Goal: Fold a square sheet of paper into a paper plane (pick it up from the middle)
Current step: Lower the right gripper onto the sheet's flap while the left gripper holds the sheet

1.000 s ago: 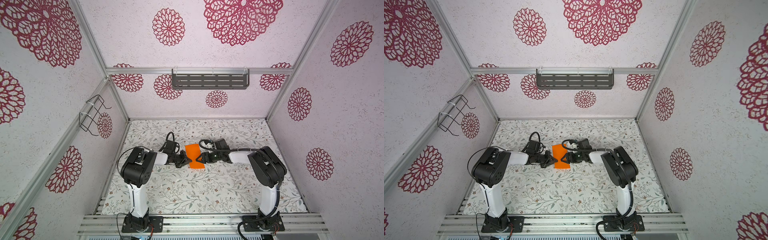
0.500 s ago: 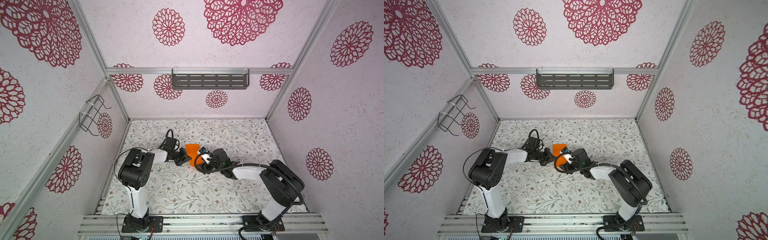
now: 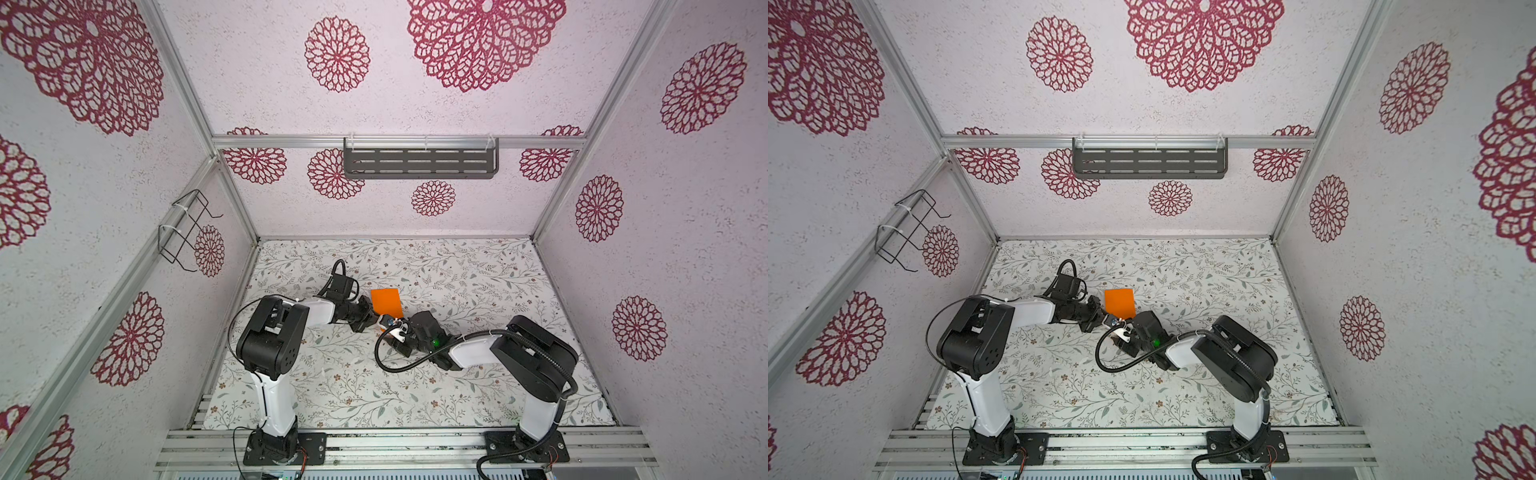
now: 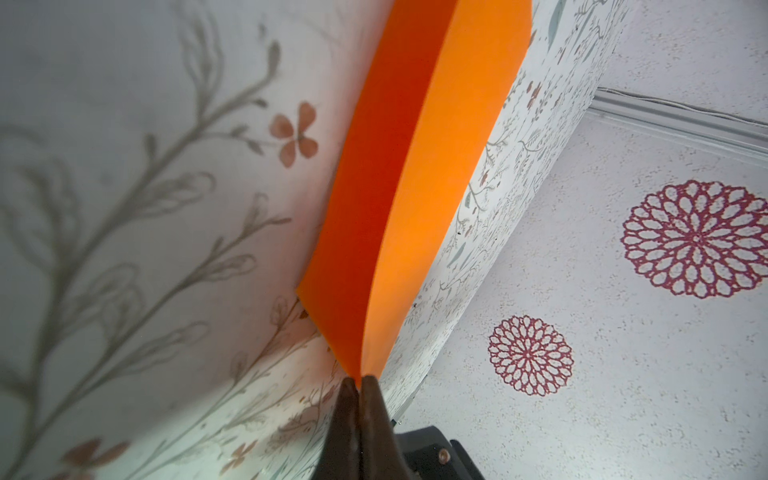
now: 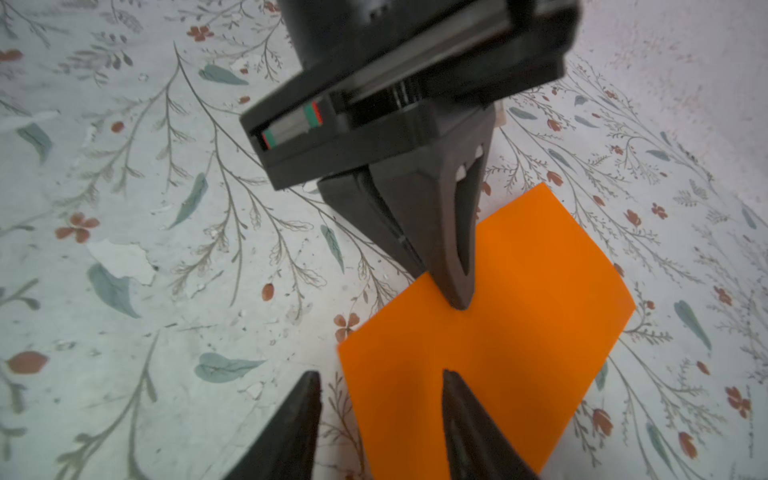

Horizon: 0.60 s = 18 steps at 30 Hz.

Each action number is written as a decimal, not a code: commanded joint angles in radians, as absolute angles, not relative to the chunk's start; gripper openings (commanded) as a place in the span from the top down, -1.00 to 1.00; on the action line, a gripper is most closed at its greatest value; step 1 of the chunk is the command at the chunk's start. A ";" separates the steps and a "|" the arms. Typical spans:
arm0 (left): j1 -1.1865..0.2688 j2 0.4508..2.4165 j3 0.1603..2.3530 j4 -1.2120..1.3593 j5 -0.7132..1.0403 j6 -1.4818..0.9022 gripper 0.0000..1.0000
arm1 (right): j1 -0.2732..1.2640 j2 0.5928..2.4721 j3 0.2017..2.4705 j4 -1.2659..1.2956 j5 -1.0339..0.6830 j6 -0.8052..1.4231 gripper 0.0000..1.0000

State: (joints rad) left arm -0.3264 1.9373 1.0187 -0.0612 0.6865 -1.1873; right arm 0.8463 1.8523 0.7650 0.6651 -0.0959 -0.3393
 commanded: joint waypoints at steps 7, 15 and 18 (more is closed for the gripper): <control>-0.299 1.879 1.034 -0.148 0.666 -1.156 0.72 | 0.849 1.844 0.791 0.689 -0.094 -0.406 0.86; -0.160 1.757 1.066 -0.321 0.595 -0.971 0.34 | 0.838 1.815 0.784 0.621 -0.255 -0.283 1.00; -0.171 1.756 1.114 -0.340 0.597 -0.913 0.30 | 0.826 1.810 0.775 0.636 -0.322 -0.204 1.00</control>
State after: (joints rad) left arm -0.1474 1.7771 1.0721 -0.2886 0.6128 -1.0050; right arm 0.8394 1.8614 0.7750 0.6247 -0.2207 -0.3061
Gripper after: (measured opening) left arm 0.347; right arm 0.057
